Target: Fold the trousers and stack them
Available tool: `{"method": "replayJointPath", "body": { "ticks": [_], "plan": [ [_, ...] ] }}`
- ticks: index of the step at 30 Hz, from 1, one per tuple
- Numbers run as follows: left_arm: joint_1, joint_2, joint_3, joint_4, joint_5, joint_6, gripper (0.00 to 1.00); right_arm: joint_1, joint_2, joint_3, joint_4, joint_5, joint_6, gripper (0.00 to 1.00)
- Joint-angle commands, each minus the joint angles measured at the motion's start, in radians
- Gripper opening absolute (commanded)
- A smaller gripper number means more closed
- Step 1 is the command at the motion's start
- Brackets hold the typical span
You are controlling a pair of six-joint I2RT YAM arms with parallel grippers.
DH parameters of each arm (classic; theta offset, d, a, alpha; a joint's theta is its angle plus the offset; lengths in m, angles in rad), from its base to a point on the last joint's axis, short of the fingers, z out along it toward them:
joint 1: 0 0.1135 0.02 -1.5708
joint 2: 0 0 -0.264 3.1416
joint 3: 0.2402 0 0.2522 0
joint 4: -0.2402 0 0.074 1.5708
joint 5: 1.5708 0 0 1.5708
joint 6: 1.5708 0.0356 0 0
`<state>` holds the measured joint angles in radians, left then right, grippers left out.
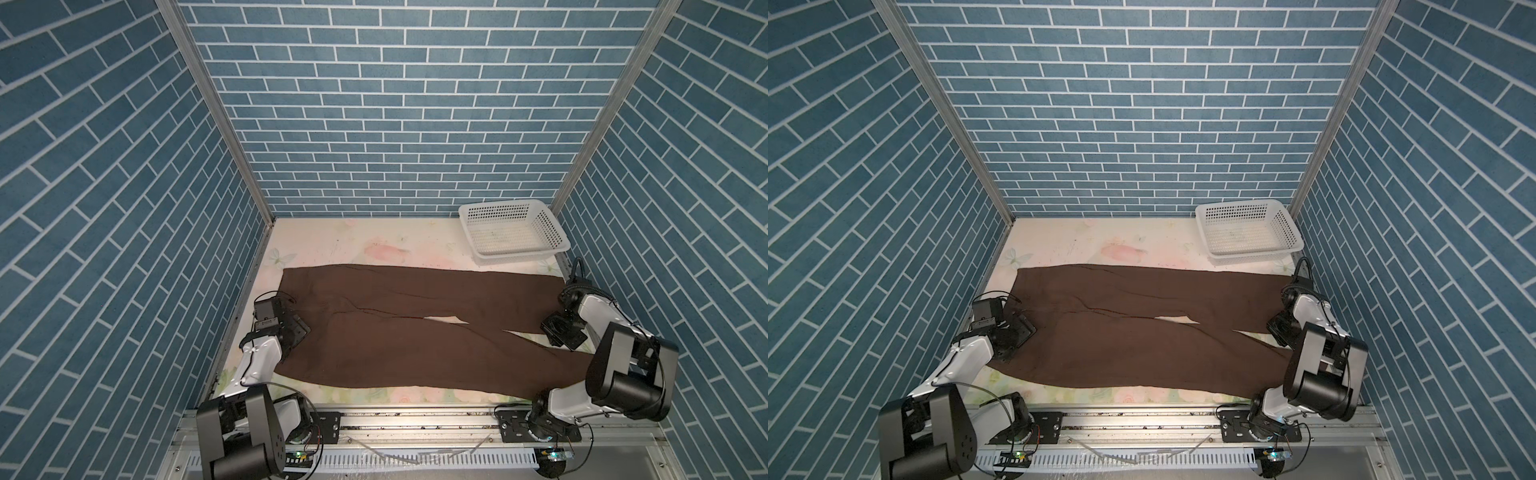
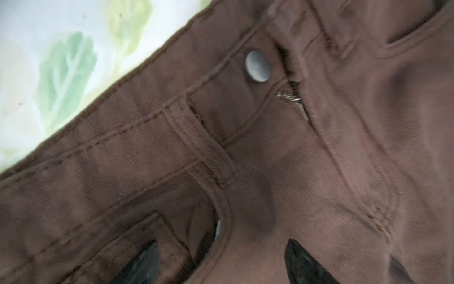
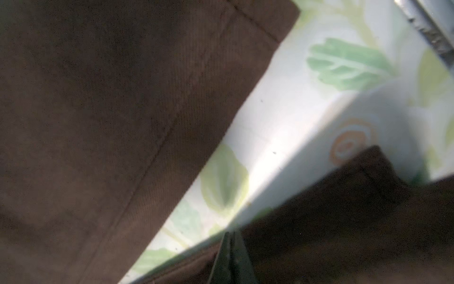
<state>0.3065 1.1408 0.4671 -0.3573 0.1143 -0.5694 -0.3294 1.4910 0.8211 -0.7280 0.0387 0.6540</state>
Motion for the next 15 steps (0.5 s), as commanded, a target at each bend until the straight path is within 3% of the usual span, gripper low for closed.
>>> {"method": "replayJointPath", "body": {
  "ticks": [1, 6, 10, 15],
  "plan": [
    [0.020, 0.046, -0.011, 0.005, 0.027, -0.007, 0.80, -0.011, -0.001, -0.055, 0.089, -0.052, 0.071, 0.06],
    [0.022, 0.075, -0.010, 0.020, 0.032, -0.015, 0.79, -0.085, -0.029, -0.138, 0.196, -0.102, 0.137, 0.04],
    [0.022, 0.093, -0.003, 0.014, 0.037, -0.015, 0.78, -0.102, 0.014, -0.121, 0.231, -0.063, 0.136, 0.03],
    [0.023, 0.030, -0.009, -0.001, 0.057, -0.008, 0.76, -0.102, 0.066, -0.093, 0.358, -0.102, 0.135, 0.02]
  ]
}}
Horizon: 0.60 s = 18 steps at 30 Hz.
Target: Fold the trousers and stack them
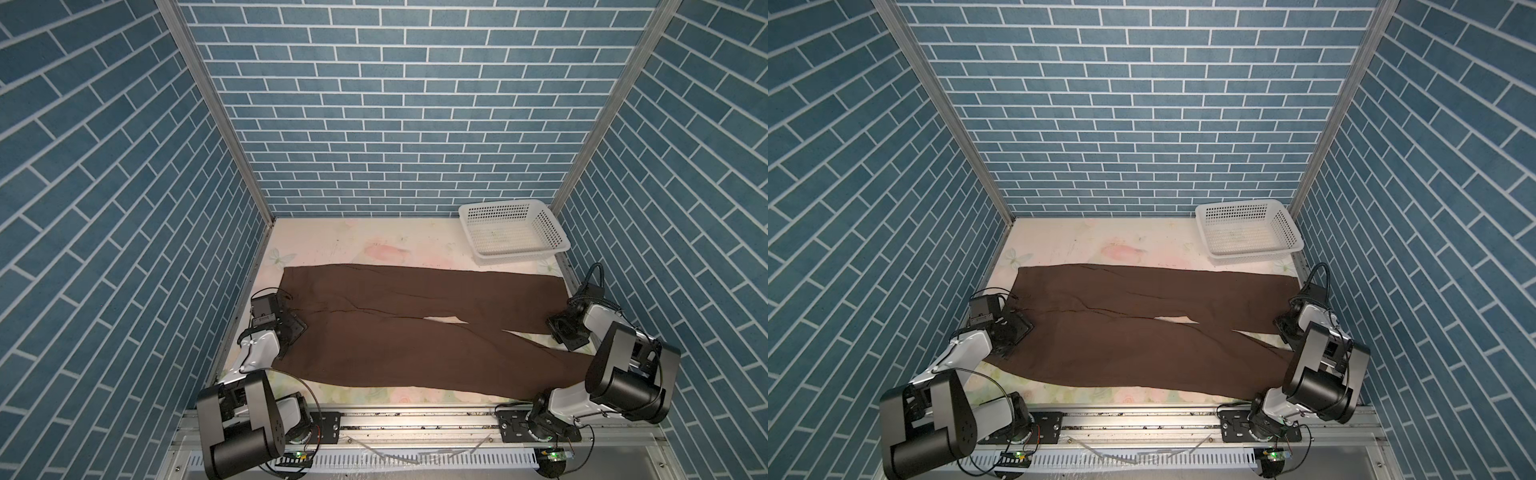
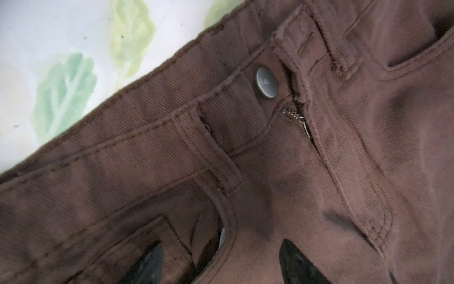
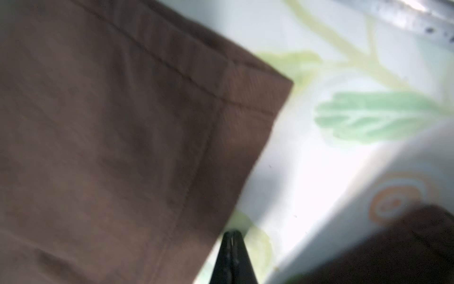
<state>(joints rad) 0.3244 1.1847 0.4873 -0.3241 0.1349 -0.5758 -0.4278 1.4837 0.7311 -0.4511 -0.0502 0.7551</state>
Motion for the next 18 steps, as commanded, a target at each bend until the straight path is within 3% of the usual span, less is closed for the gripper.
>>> {"method": "replayJointPath", "body": {
  "ticks": [1, 9, 14, 18],
  "plan": [
    [0.005, -0.036, -0.030, -0.048, 0.027, -0.002, 0.75, -0.003, 0.099, 0.015, 0.104, -0.030, 0.031, 0.01],
    [0.005, -0.129, -0.015, -0.104, -0.003, -0.006, 0.76, 0.004, 0.255, 0.191, 0.196, -0.239, -0.020, 0.00],
    [0.004, -0.121, -0.015, -0.093, 0.038, -0.019, 0.76, 0.040, 0.145, 0.194, 0.091, -0.160, -0.059, 0.00],
    [0.004, -0.113, -0.025, -0.078, 0.044, -0.022, 0.76, 0.048, -0.038, 0.122, -0.036, -0.058, -0.069, 0.00]
  ]
}}
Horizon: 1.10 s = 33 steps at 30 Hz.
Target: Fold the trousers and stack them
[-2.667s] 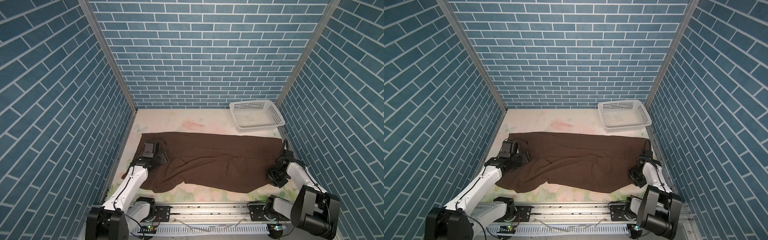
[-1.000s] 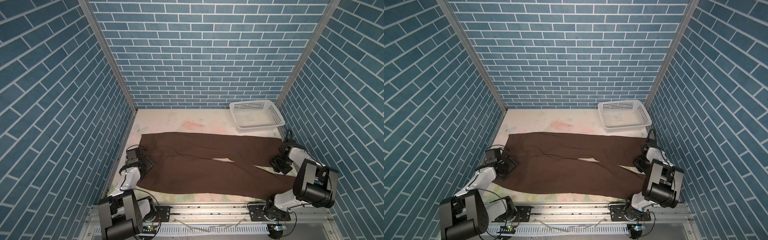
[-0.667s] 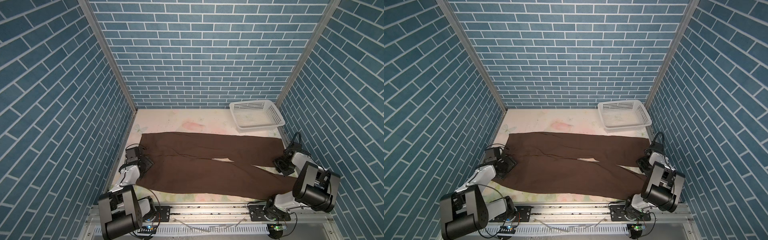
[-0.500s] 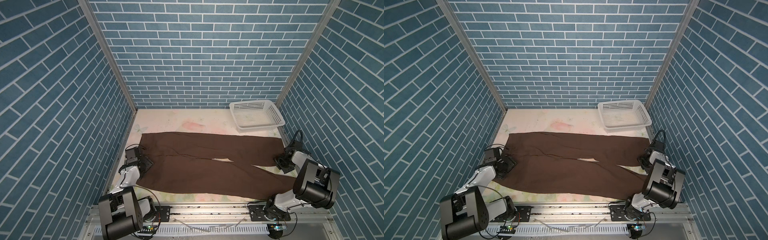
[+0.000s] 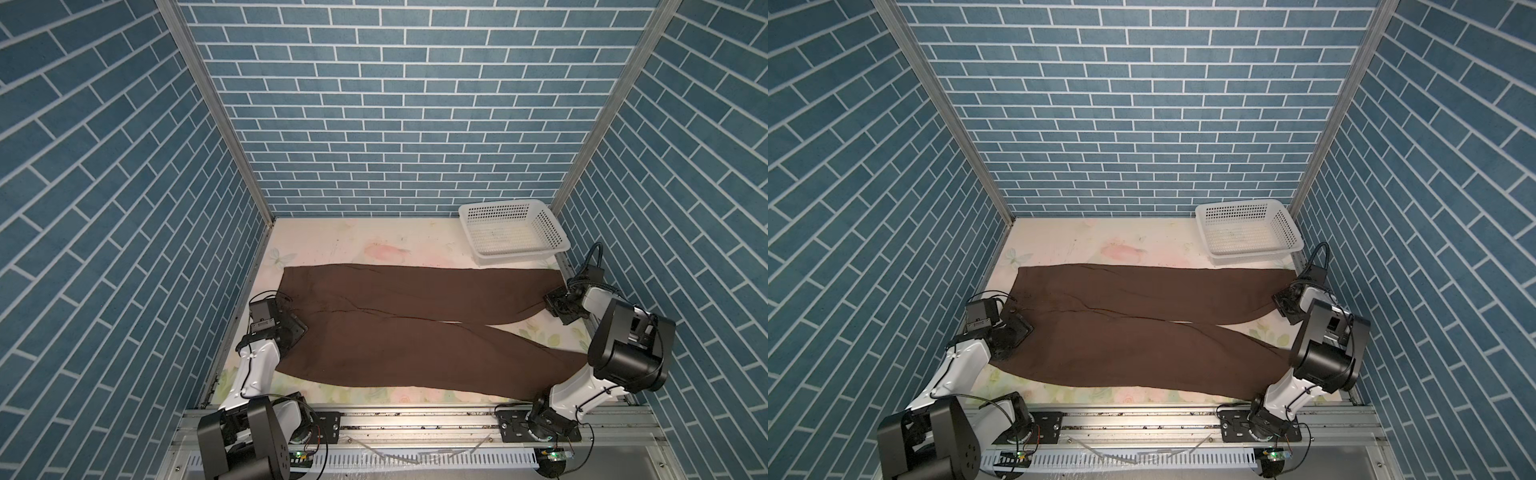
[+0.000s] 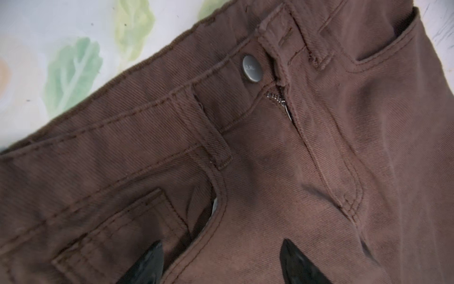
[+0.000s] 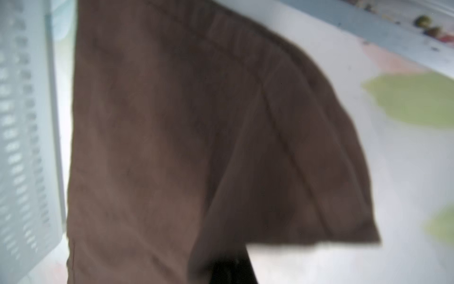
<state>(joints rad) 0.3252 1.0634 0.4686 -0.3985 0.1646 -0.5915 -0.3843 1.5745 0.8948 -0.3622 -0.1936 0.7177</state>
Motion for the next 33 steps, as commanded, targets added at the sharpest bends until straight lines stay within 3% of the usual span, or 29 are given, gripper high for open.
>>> {"method": "replayJointPath", "body": {
  "ticks": [1, 7, 10, 11, 13, 15, 18, 20, 21, 24, 25, 26, 33],
  "plan": [
    [0.003, 0.012, -0.009, 0.000, 0.019, -0.006, 0.77, 0.004, -0.181, -0.064, -0.155, 0.112, -0.032, 0.00],
    [0.004, 0.052, -0.026, 0.050, 0.045, 0.004, 0.76, 0.004, -0.410, -0.169, -0.311, 0.179, -0.009, 0.00],
    [0.004, 0.089, -0.039, 0.089, 0.067, 0.007, 0.76, 0.009, -0.491, -0.234, -0.346, 0.144, 0.050, 0.09],
    [0.003, 0.101, -0.042, 0.100, 0.074, 0.006, 0.76, 0.011, -0.507, -0.250, -0.356, 0.133, 0.063, 0.16],
    [0.004, 0.131, -0.037, 0.117, 0.091, 0.009, 0.76, 0.014, -0.534, -0.289, -0.382, 0.133, 0.081, 0.48],
    [0.003, 0.149, -0.032, 0.122, 0.102, 0.018, 0.76, 0.015, -0.556, -0.327, -0.389, 0.146, 0.092, 0.70],
    [0.004, 0.168, -0.029, 0.131, 0.113, 0.026, 0.77, 0.015, -0.559, -0.392, -0.356, 0.143, 0.112, 0.76],
    [0.004, 0.182, -0.024, 0.139, 0.121, 0.028, 0.77, 0.017, -0.545, -0.431, -0.320, 0.130, 0.122, 0.72],
    [0.004, 0.191, -0.020, 0.139, 0.124, 0.031, 0.77, 0.016, -0.537, -0.450, -0.294, 0.117, 0.131, 0.64],
    [0.004, 0.208, -0.022, 0.146, 0.129, 0.032, 0.77, 0.017, -0.518, -0.488, -0.227, 0.112, 0.155, 0.12],
    [0.005, 0.211, -0.022, 0.148, 0.131, 0.029, 0.77, 0.016, -0.511, -0.484, -0.220, 0.112, 0.155, 0.05],
    [0.003, 0.212, -0.021, 0.148, 0.133, 0.028, 0.77, 0.017, -0.507, -0.474, -0.219, 0.114, 0.154, 0.00],
    [0.003, 0.181, -0.036, 0.147, 0.113, 0.021, 0.77, 0.016, -0.599, -0.335, -0.241, 0.169, 0.117, 0.00]
  ]
}}
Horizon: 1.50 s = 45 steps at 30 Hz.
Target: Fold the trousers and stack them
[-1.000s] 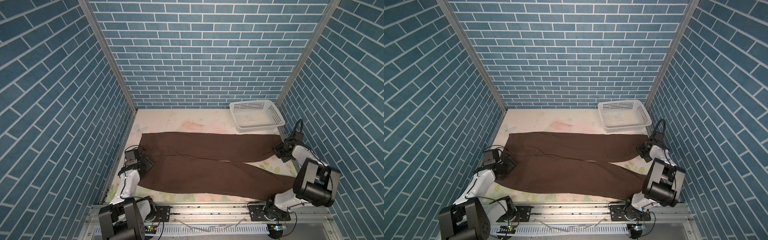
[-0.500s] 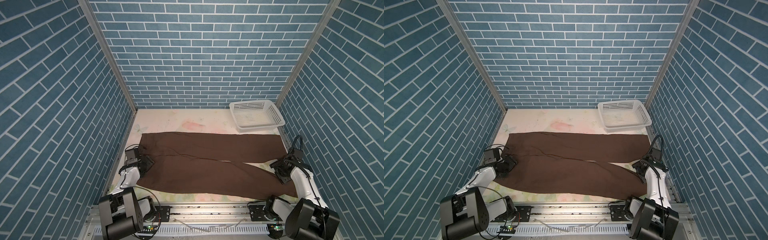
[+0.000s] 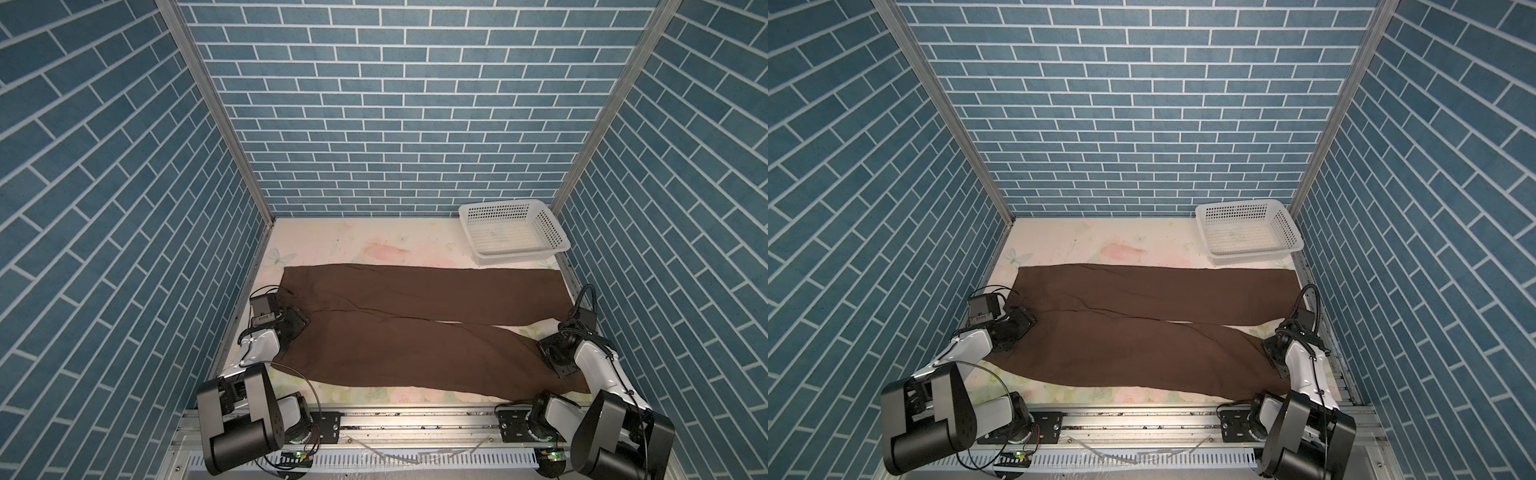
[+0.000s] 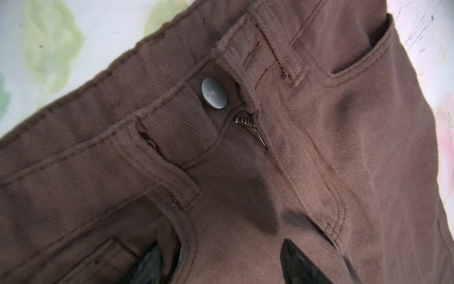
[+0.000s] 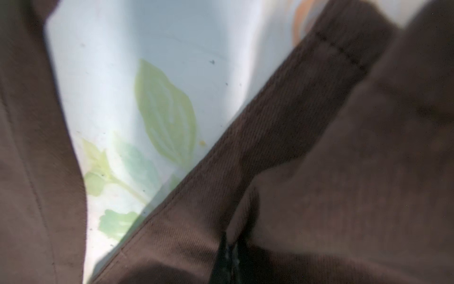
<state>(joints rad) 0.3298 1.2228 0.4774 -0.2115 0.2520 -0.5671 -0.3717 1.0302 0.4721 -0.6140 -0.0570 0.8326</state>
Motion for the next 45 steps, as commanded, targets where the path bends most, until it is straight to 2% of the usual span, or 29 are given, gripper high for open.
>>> {"method": "replayJointPath", "body": {
  "ticks": [1, 4, 8, 9, 11, 12, 14, 16, 18, 24, 28, 30, 33, 37, 38, 40, 42, 45],
  "plan": [
    [-0.001, 0.019, -0.045, -0.042, 0.023, -0.004, 0.76, 0.004, -0.079, 0.108, 0.012, 0.046, -0.010, 0.00],
    [-0.001, 0.016, -0.048, -0.045, 0.018, -0.004, 0.76, 0.006, -0.107, 0.175, 0.004, 0.098, -0.076, 0.00],
    [0.000, 0.023, -0.045, -0.046, 0.013, -0.007, 0.76, 0.005, -0.024, 0.256, -0.004, 0.145, -0.173, 0.02],
    [0.000, 0.026, -0.043, -0.046, 0.013, -0.008, 0.76, 0.006, 0.009, 0.275, -0.007, 0.148, -0.189, 0.14],
    [-0.001, 0.025, -0.043, -0.047, 0.012, -0.008, 0.75, 0.006, 0.067, 0.300, -0.009, 0.140, -0.211, 0.48],
    [-0.001, 0.024, -0.044, -0.046, 0.013, -0.008, 0.76, 0.006, 0.095, 0.313, -0.021, 0.141, -0.209, 0.58],
    [-0.001, 0.024, -0.044, -0.050, 0.013, -0.008, 0.75, 0.006, 0.122, 0.319, -0.027, 0.129, -0.204, 0.67],
    [0.000, 0.016, -0.047, -0.054, 0.013, -0.009, 0.76, 0.005, 0.122, 0.309, -0.035, 0.125, -0.193, 0.71],
    [-0.001, 0.004, -0.052, -0.052, 0.011, -0.009, 0.76, 0.006, 0.108, 0.295, -0.048, 0.130, -0.191, 0.71],
    [-0.002, 0.011, -0.053, -0.041, 0.013, -0.010, 0.76, -0.002, 0.024, 0.201, -0.128, 0.170, -0.131, 0.62],
    [0.000, 0.046, -0.042, -0.033, 0.028, -0.006, 0.76, -0.066, -0.032, 0.142, -0.178, 0.183, -0.070, 0.57],
    [-0.001, 0.062, -0.040, -0.030, 0.041, -0.002, 0.76, -0.107, -0.057, 0.135, -0.209, 0.204, -0.049, 0.58],
    [-0.001, 0.070, -0.037, -0.021, 0.049, 0.000, 0.75, -0.179, -0.094, 0.127, -0.237, 0.223, -0.024, 0.66],
    [0.000, 0.068, -0.041, -0.018, 0.059, 0.002, 0.75, -0.298, -0.119, 0.087, -0.234, 0.209, -0.013, 0.67],
    [-0.001, 0.067, -0.041, -0.016, 0.059, 0.002, 0.75, -0.335, -0.116, 0.071, -0.223, 0.186, -0.016, 0.64],
    [-0.001, 0.066, -0.042, -0.014, 0.060, 0.000, 0.75, -0.409, -0.097, 0.048, -0.187, 0.137, -0.037, 0.53],
    [-0.001, 0.066, -0.042, -0.017, 0.065, 0.001, 0.75, -0.466, -0.057, 0.035, -0.160, 0.104, -0.053, 0.31],
    [-0.001, 0.065, -0.043, -0.013, 0.065, 0.001, 0.75, -0.512, 0.002, 0.028, -0.118, 0.090, -0.068, 0.27]
  ]
}}
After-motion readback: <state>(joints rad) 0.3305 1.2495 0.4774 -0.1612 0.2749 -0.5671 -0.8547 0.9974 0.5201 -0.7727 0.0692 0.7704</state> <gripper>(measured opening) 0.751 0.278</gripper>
